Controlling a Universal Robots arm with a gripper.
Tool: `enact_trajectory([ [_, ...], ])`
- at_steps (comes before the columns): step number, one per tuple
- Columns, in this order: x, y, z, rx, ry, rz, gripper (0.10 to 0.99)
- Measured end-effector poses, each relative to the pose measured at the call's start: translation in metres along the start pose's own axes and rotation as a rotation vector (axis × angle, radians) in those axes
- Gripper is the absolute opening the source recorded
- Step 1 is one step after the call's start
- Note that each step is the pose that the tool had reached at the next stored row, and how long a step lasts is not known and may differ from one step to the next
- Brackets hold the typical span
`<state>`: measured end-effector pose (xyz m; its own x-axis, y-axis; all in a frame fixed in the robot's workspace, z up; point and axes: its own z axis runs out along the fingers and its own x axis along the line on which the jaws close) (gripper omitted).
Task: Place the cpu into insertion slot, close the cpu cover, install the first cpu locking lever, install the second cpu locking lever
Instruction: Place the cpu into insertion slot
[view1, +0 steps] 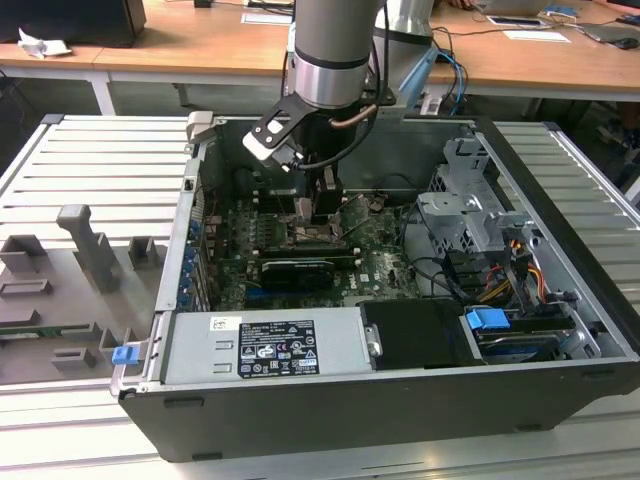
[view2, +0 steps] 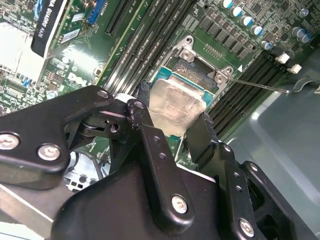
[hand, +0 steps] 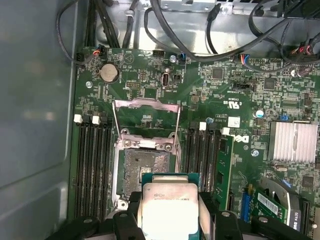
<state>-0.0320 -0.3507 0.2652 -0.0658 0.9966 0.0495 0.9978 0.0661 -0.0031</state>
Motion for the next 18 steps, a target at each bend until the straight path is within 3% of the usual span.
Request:
enact_trajectory([
  [5,0.0057,0.0005,0.0096,0.000,-0.0002,0.001,0.537],
  [8,0.0134,0.0012,0.0239,0.000,0.0000,0.007,0.537],
  [18,0.0187,0.0025,0.0456,-0.002,0.0001,0.036,0.537],
])
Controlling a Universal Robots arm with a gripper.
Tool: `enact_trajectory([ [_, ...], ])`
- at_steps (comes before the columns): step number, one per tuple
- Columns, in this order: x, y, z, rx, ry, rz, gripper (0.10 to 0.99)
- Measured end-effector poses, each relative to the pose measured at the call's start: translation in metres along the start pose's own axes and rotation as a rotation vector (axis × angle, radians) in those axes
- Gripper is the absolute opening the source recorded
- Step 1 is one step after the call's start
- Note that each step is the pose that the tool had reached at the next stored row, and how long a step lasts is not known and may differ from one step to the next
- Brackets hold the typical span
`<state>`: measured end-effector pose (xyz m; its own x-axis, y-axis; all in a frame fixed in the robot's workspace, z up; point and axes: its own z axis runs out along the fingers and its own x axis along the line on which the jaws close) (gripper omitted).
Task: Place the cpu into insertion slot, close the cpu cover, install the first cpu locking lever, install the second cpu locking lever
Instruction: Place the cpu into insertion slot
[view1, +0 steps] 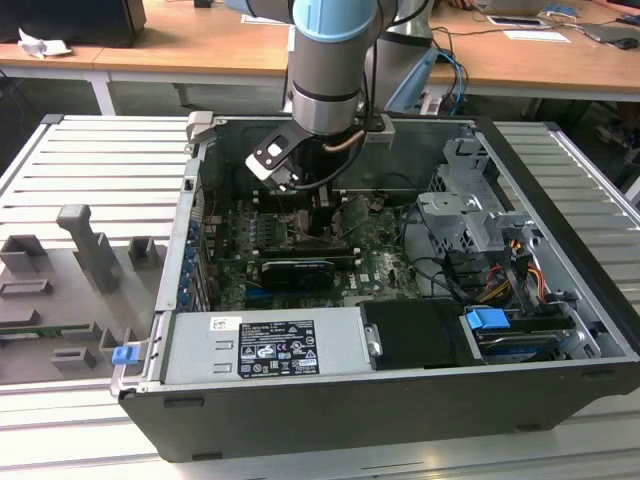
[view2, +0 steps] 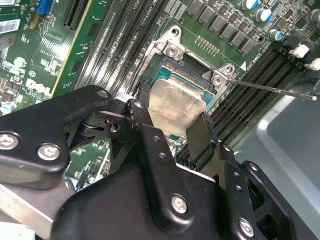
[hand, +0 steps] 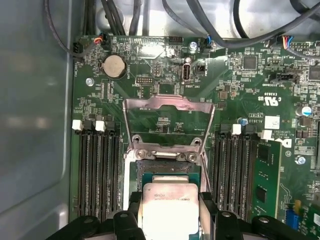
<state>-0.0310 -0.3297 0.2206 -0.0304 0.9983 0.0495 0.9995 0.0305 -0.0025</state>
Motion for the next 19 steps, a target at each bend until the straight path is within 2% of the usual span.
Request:
enact_trajectory([
  [6,0.0012,0.0002,0.0051,-0.001,0.0001,0.010,0.537],
  [10,0.0048,0.0004,0.0123,-0.002,0.0000,0.032,0.537],
  [19,0.0048,0.0013,0.0189,-0.002,-0.0001,0.047,0.537],
])
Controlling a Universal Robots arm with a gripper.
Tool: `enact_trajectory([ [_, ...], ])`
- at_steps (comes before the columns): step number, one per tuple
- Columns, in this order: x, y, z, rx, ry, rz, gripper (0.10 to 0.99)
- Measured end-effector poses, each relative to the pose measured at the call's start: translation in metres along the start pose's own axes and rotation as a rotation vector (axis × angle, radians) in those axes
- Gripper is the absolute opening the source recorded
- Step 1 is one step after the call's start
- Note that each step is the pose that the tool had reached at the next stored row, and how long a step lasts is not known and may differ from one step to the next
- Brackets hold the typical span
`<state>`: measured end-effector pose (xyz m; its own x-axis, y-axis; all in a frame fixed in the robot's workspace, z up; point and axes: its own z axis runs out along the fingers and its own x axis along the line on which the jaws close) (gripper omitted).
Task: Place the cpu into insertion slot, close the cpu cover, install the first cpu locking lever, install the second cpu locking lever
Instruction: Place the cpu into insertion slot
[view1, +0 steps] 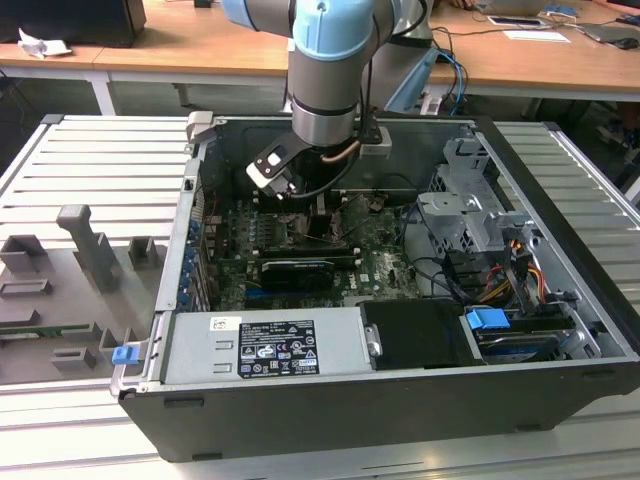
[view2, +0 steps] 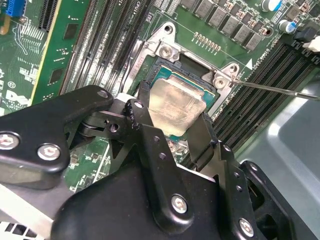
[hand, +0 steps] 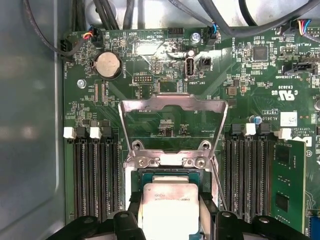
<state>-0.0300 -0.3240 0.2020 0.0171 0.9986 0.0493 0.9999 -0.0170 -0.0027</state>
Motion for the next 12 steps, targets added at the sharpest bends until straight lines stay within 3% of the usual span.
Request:
enact_trajectory([
  [7,0.0000,0.0000,0.0002,0.000,0.0002,0.000,0.537],
  [8,0.0001,0.0000,0.0002,0.000,0.0002,0.000,0.545],
  [9,0.0001,0.0000,0.0002,0.000,0.0002,0.000,0.612],
  [12,0.0000,0.0000,0.0002,0.000,0.0002,0.000,0.612],
])
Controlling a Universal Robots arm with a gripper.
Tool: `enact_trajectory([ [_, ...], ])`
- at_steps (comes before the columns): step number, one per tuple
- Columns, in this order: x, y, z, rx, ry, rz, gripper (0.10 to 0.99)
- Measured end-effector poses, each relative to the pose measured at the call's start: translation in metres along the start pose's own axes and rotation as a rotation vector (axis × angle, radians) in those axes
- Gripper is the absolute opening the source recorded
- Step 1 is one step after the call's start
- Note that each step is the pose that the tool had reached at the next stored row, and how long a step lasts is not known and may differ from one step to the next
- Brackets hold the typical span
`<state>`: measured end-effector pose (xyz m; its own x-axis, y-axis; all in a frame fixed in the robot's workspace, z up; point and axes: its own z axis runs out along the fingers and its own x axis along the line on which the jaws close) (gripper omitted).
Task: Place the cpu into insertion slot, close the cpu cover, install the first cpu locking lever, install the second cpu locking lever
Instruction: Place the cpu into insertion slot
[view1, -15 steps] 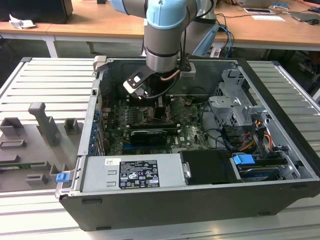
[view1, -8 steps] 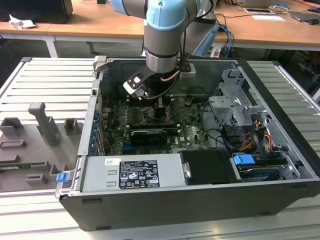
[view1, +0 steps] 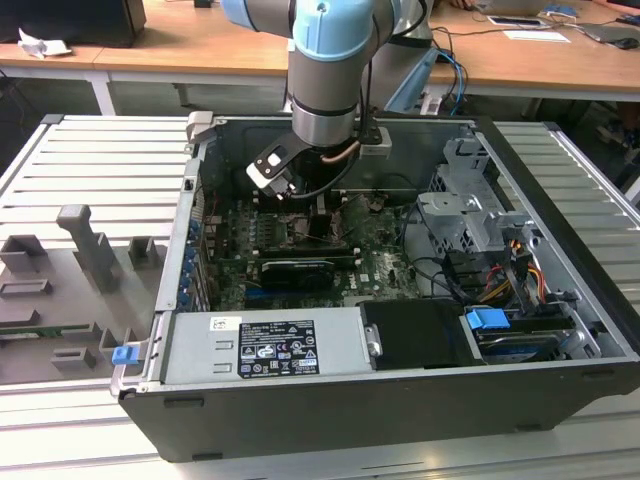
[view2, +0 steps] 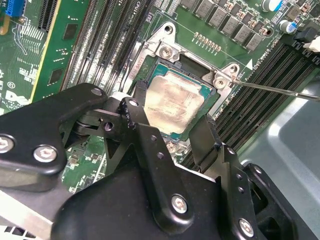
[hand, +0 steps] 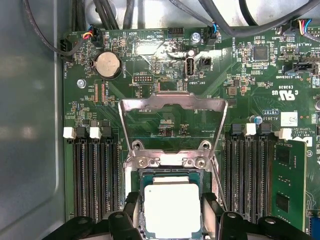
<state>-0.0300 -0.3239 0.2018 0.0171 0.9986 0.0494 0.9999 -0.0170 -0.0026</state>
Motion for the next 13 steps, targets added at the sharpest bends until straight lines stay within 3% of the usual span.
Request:
enact_trajectory([
  [6,0.0009,0.0000,0.0001,0.000,-0.0004,0.002,0.600],
  [7,0.0009,0.0000,0.0001,0.000,-0.0001,0.003,0.529],
  [13,0.0011,0.0002,-0.0021,0.000,0.0007,0.003,0.529],
])
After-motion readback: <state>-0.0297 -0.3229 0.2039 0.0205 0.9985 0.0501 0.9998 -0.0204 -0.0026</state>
